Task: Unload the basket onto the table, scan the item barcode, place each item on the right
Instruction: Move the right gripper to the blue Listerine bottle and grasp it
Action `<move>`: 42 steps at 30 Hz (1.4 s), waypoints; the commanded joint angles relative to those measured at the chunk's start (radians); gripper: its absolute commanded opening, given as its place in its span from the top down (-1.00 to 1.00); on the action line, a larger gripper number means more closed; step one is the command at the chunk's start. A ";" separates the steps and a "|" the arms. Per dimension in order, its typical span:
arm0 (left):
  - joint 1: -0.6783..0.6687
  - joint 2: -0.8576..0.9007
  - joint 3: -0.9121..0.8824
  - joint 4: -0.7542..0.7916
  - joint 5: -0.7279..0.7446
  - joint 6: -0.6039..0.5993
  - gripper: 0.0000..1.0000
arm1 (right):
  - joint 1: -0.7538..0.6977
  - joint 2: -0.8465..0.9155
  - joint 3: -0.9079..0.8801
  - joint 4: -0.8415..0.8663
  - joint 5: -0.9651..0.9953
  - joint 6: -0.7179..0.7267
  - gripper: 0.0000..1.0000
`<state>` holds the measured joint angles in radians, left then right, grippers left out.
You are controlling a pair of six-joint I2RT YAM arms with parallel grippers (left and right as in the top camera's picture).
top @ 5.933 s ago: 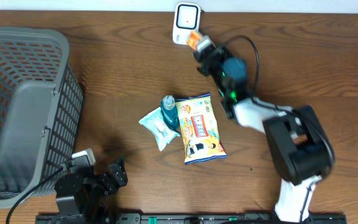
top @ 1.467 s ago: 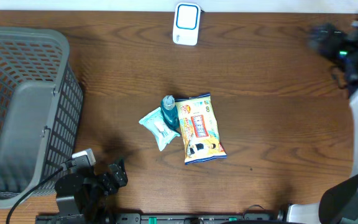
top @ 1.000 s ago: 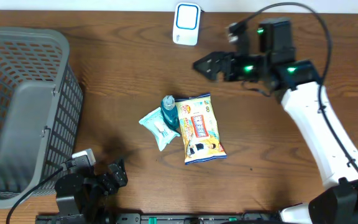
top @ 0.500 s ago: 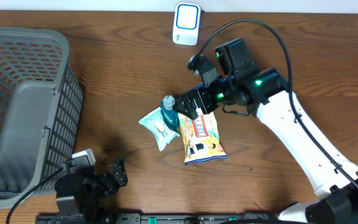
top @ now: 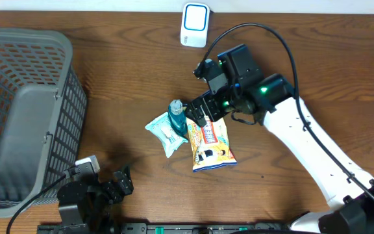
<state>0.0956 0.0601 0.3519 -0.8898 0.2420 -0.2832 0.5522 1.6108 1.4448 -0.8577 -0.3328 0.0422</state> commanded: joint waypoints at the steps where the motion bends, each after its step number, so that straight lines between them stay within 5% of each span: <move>1: 0.004 -0.002 0.001 0.000 0.012 0.013 -0.96 | 0.061 -0.020 0.011 0.033 0.104 0.024 -0.99; 13: 0.004 -0.002 0.001 0.000 0.012 0.013 -0.96 | 0.225 0.095 0.011 0.194 0.486 0.176 -0.99; 22: 0.004 -0.002 0.001 0.000 0.012 0.013 -0.96 | 0.238 0.239 0.011 0.251 0.416 0.227 -0.92; 33: 0.004 -0.002 0.001 0.000 0.012 0.013 -0.96 | 0.242 0.277 0.011 0.249 0.409 0.251 0.01; 38: 0.004 -0.002 0.001 0.000 0.012 0.013 -0.96 | 0.240 0.277 0.011 0.249 0.531 0.356 0.29; 42: 0.004 -0.002 0.001 0.000 0.012 0.013 -0.96 | 0.240 0.276 0.011 0.246 0.603 0.517 0.34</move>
<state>0.0956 0.0601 0.3519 -0.8902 0.2420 -0.2832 0.7891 1.8786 1.4452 -0.6109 0.1593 0.3939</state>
